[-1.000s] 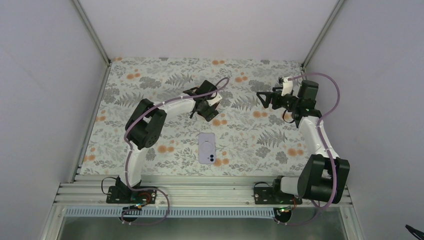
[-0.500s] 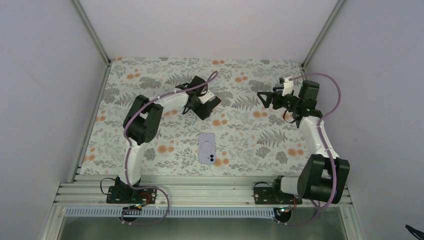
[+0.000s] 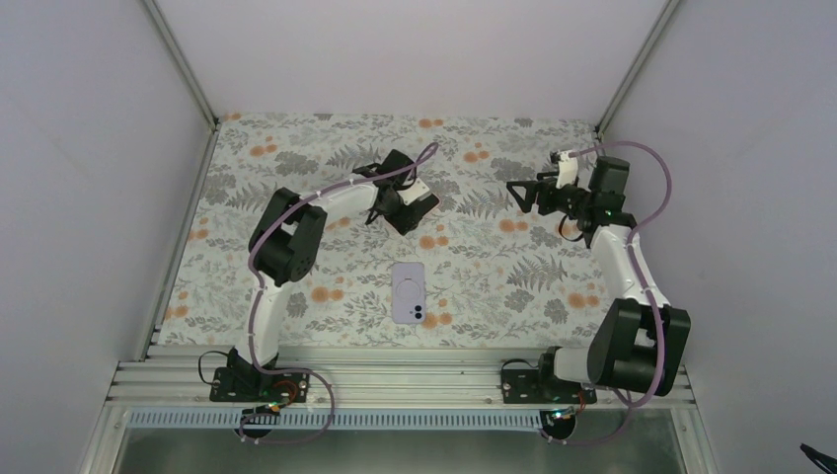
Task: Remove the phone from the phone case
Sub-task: Pick up the phone at the center of the board.
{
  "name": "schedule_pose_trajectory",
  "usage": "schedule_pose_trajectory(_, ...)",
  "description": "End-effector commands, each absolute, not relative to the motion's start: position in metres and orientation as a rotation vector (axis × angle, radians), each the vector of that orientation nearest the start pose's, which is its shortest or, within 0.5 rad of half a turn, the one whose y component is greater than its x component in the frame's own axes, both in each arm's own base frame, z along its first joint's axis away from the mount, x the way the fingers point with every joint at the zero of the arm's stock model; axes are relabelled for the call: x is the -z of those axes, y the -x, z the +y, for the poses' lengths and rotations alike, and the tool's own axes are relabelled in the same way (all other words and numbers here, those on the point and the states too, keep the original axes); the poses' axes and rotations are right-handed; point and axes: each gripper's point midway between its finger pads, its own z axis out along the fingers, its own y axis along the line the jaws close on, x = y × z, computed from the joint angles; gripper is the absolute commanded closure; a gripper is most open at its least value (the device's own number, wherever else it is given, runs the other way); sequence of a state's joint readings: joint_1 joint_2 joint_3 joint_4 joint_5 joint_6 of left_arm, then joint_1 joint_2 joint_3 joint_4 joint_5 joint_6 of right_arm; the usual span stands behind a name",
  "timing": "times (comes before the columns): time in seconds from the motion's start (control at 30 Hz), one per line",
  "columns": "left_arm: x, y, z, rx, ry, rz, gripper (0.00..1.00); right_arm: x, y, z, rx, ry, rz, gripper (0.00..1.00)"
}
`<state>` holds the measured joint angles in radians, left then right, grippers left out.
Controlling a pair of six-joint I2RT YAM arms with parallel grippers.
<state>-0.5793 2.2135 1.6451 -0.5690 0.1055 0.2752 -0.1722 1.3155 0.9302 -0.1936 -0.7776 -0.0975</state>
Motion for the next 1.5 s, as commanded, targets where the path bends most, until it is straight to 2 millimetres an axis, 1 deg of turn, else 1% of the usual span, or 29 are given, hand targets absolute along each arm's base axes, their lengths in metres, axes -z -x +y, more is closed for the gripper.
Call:
schedule_pose_trajectory(0.0,0.003,-0.413,-0.289,0.18,-1.244,2.525,0.2,-0.233,-0.389,0.057,-0.691,0.408,1.996,0.01)
schedule_pose_trajectory(0.1,-0.009,-0.412,-0.291,0.195,-1.281,2.488,0.3,-0.237,-0.39,0.058,-0.716,0.419,1.997,0.01)
schedule_pose_trajectory(0.17,-0.017,-0.41,-0.292,0.202,-1.313,2.455,0.34,-0.241,-0.39,0.058,-0.722,0.409,1.992,0.01)
schedule_pose_trajectory(0.27,-0.031,-0.41,-0.292,0.193,-1.361,2.392,0.37,-0.245,-0.387,0.058,-0.719,0.393,1.98,0.01)
schedule_pose_trajectory(0.43,-0.052,-0.403,-0.291,0.173,-1.482,2.272,0.42,-0.241,-0.38,0.061,-0.735,0.404,1.979,0.01)
schedule_pose_trajectory(0.53,-0.064,-0.406,-0.288,0.111,-1.529,2.186,0.45,-0.24,-0.379,0.065,-0.765,0.432,1.977,0.01)
schedule_pose_trajectory(0.63,-0.076,-0.405,-0.286,0.08,-1.571,2.105,0.47,-0.244,-0.379,0.065,-0.757,0.441,1.969,0.01)
schedule_pose_trajectory(0.77,-0.097,-0.402,-0.29,0.077,-1.633,1.98,0.47,-0.247,-0.375,0.069,-0.78,0.463,1.955,0.01)
schedule_pose_trajectory(0.83,-0.112,-0.399,-0.293,0.079,-1.663,1.908,0.47,-0.243,-0.375,0.071,-0.817,0.47,1.963,0.01)
schedule_pose_trajectory(0.97,-0.131,-0.391,-0.298,0.041,-1.753,1.76,0.47,-0.23,-0.375,0.077,-0.912,0.476,1.994,0.01)
schedule_pose_trajectory(1.07,-0.144,-0.379,-0.304,0.01,-1.827,1.615,0.48,-0.224,-0.372,0.085,-0.974,0.493,2.006,0.01)
schedule_pose_trajectory(1.17,-0.156,-0.362,-0.309,-0.04,-1.906,1.44,0.48,-0.217,-0.367,0.095,-1.018,0.514,2.02,0.01)
schedule_pose_trajectory(1.27,-0.164,-0.346,-0.312,-0.089,-1.976,1.282,0.48,-0.211,-0.359,0.108,-1.094,0.545,2.025,0.01)
schedule_pose_trajectory(1.37,-0.17,-0.335,-0.315,-0.124,-2.026,1.158,0.48,-0.202,-0.348,0.128,-1.174,0.601,2.044,0.01)
schedule_pose_trajectory(1.47,-0.177,-0.324,-0.316,-0.17,-2.073,1.025,0.48,-0.188,-0.336,0.152,-1.25,0.676,2.083,0.0)
